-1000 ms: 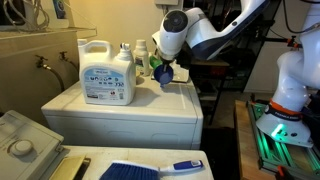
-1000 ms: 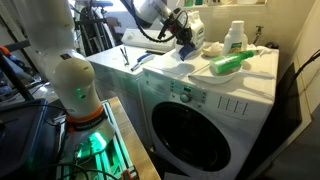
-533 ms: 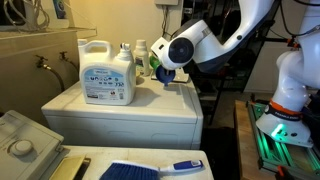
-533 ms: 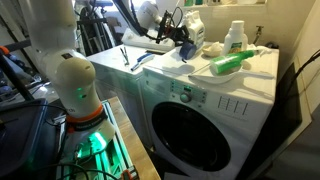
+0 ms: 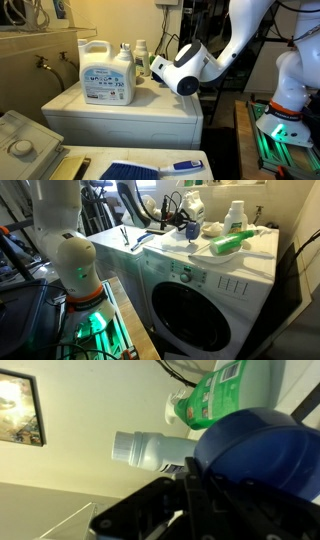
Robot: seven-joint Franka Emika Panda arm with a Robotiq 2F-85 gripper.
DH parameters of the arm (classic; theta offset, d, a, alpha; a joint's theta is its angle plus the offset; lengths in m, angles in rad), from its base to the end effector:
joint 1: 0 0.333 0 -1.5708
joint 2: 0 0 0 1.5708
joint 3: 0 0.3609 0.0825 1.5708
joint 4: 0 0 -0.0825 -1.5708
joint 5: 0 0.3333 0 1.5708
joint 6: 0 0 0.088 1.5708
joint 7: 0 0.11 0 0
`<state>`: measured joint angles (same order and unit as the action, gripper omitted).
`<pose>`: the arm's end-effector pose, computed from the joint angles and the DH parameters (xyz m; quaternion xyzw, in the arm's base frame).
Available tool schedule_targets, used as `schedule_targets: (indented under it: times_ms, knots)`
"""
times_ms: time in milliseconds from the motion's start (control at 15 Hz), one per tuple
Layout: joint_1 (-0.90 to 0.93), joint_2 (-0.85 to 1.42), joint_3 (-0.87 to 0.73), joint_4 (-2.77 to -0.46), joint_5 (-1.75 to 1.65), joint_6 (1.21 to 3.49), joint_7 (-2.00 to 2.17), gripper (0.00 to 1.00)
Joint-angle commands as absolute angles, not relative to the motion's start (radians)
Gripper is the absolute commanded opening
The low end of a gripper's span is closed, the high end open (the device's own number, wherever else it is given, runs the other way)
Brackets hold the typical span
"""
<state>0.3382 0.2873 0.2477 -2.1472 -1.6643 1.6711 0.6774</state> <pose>0.5022 0.2022 0.3844 0.6651 0.3152 0.1808 0.6524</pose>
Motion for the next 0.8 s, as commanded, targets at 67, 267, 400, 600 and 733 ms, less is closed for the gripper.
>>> schedule_targets:
  times_ms: [67, 267, 400, 600, 733]
  knots:
    - [0.362, 0.350, 0.260, -2.204, -1.851, 1.540, 0.670, 0.02]
    - [0.383, 0.392, 0.265, -2.222, -1.955, 1.408, 0.664, 0.02]
    - [0.386, 0.423, 0.275, -2.223, -1.964, 1.338, 0.647, 0.02]
    - [0.371, 0.453, 0.300, -2.210, -1.906, 1.324, 0.643, 0.03]
    - [0.361, 0.459, 0.310, -2.204, -1.881, 1.338, 0.647, 0.03]
